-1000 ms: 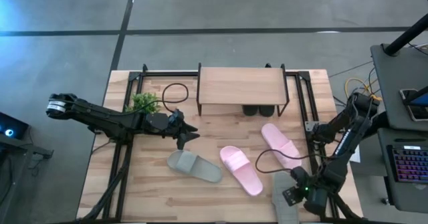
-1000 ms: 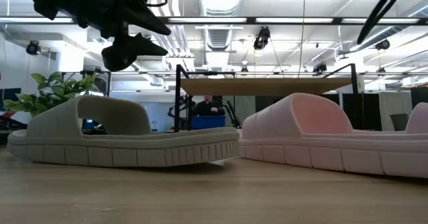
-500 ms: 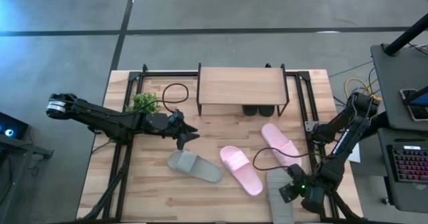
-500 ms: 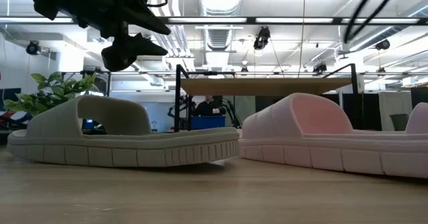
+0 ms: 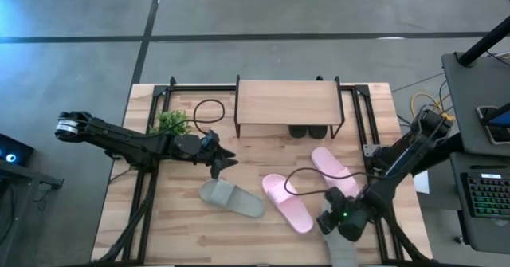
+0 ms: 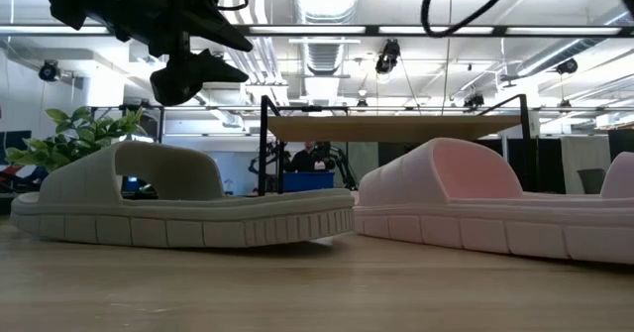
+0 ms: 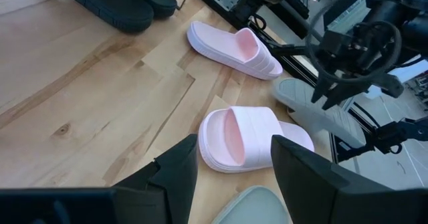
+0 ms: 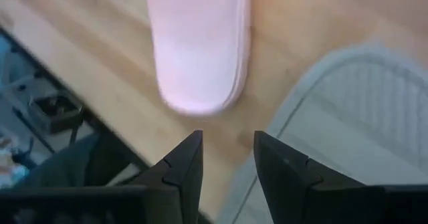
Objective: Pick and place slides into the shelf
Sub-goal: Put the bottom gray slipper on the shelf
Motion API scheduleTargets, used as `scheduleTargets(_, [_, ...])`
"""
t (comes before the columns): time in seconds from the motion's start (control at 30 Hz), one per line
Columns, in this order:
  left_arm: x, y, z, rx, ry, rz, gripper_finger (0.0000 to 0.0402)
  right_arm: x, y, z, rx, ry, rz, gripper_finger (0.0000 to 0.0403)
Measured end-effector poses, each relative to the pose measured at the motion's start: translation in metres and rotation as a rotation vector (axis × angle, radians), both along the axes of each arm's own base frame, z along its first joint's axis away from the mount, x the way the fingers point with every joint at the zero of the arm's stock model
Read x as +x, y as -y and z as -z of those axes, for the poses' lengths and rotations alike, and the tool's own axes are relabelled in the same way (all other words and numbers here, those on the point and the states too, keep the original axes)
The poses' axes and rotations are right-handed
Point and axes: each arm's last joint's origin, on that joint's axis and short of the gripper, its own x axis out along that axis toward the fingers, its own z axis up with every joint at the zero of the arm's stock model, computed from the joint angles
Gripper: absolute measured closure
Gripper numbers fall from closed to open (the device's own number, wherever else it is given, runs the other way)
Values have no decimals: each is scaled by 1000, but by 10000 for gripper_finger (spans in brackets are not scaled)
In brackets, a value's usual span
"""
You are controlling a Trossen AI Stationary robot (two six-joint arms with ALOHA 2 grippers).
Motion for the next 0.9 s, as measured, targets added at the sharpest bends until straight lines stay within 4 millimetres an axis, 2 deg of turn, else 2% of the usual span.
scheduleTargets(0.23, [0,0,0,4,-1,1,228,-12,-17,-12,84,-19,-16,280])
scheduleTargets(0.5, [0,0,0,7,-1,2,228,-42,-37,-20,148,-92,39,285])
scheduleTargets(0.67, [0,0,0,7,-1,2,228,-59,-42,-17,165,-167,55,285])
scheduleTargets(0.9, [-1,0,2,5,-19,3,228,-65,-46,3,102,-407,11,287])
